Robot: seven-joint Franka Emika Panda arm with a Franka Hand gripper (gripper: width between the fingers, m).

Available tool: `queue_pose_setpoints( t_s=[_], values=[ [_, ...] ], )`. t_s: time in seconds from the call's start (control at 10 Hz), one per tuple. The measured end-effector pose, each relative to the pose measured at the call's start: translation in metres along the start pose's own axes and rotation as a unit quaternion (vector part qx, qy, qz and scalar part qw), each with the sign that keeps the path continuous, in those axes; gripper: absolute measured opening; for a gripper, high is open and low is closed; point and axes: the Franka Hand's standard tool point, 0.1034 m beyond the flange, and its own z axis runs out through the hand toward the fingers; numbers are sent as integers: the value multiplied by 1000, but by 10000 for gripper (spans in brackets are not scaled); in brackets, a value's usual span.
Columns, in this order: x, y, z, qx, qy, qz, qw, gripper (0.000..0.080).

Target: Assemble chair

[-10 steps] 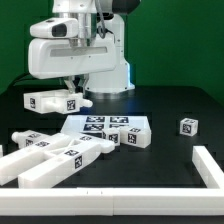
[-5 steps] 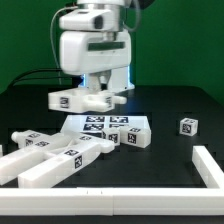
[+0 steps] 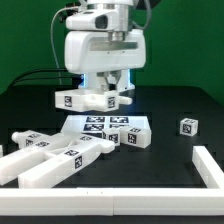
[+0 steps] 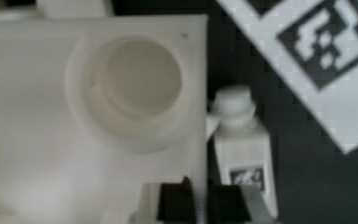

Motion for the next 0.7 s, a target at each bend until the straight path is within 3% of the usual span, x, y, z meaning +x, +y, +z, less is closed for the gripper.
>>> queue_pose_setpoints(
  t_s=[0.1,0.3,0.4,0.7],
  values=[
    [22,7,-2,9,-9,6,1000,28],
    [46,8,-1,27,-28,-58,998,28],
    [40,-3,1,23,-22,-63,998,28],
    [36,-5,5,31,-23,-169,985,28]
  ],
)
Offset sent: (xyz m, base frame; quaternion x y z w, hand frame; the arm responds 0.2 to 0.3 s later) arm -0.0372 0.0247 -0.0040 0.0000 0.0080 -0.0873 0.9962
